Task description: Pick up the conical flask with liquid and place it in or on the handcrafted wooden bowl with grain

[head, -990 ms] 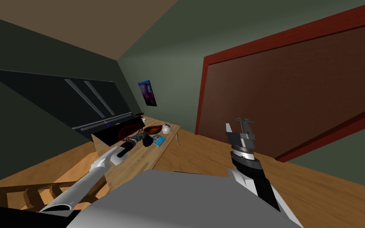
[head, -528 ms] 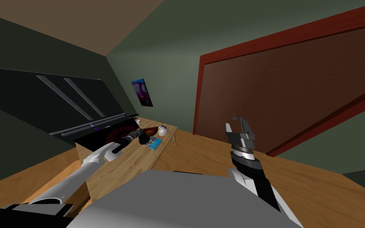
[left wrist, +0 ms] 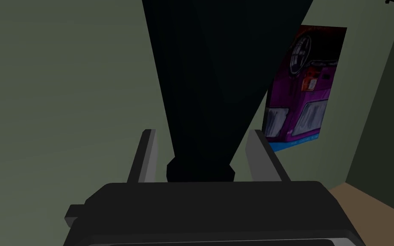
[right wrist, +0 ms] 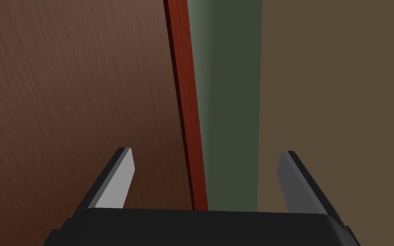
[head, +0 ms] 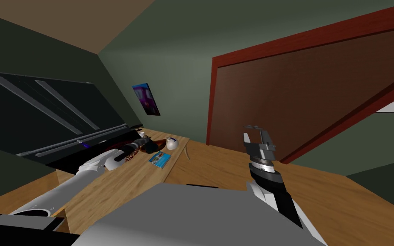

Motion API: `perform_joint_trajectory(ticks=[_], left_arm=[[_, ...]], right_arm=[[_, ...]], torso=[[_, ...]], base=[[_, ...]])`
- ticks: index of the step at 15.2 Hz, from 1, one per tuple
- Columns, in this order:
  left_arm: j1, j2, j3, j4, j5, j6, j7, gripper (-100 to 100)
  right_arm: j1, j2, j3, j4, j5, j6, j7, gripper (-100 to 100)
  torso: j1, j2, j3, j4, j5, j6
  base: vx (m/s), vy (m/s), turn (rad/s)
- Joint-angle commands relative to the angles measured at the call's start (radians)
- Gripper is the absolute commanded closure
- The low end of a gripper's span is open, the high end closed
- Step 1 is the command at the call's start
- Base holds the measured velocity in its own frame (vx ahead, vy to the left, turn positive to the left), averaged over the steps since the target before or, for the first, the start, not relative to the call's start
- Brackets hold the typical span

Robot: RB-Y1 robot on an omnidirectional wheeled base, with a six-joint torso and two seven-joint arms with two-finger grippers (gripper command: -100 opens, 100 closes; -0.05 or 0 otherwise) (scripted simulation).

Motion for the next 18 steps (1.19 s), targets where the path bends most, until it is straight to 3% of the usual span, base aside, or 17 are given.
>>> perform_joint_trajectory(ticks=[1, 11, 14, 15, 16, 18], left_arm=[[0.0, 0.041, -0.01, 0.009, 0.026, 0.013, 0.04, 100], [0.024, 0.186, -0.048, 0.052, 0.158, 0.059, 0.201, 100], [0.029, 0.222, -0.056, 0.061, 0.188, 0.07, 0.239, 100], [0.024, 0.207, -0.057, 0.062, 0.175, 0.063, 0.222, 100], [0.026, 0.211, -0.055, 0.061, 0.178, 0.066, 0.227, -100], [0.026, 0.211, -0.055, 0.061, 0.178, 0.066, 0.228, -100]], right_arm=[[0.0, 0.0, 0.0, 0.0, 0.0, 0.0, 0.0, 0], [0.0, 0.0, 0.0, 0.0, 0.0, 0.0, 0.0, 0], [0.0, 0.0, 0.0, 0.0, 0.0, 0.0, 0.0, 0], [0.0, 0.0, 0.0, 0.0, 0.0, 0.0, 0.0, 0], [0.0, 0.0, 0.0, 0.0, 0.0, 0.0, 0.0, 0], [0.0, 0.0, 0.0, 0.0, 0.0, 0.0, 0.0, 0]], torso=[[0.0, 0.0, 0.0, 0.0, 0.0, 0.0], [0.002, 0.006, 0.006, 0.005, -0.002, -0.003], [-0.001, 0.008, 0.007, 0.006, -0.005, -0.003], [-0.003, 0.008, 0.008, 0.007, -0.006, -0.003], [-0.005, 0.01, 0.008, 0.007, -0.006, -0.003], [-0.008, 0.012, 0.009, 0.007, -0.007, -0.003]], base=[[0.057, 0.038, -0.084], [0.058, 0.09, -0.076], [0.044, 0.072, -0.053], [0.023, 0.044, -0.024], [0.01, 0.019, -0.002], [0.004, 0.008, -0.001]])
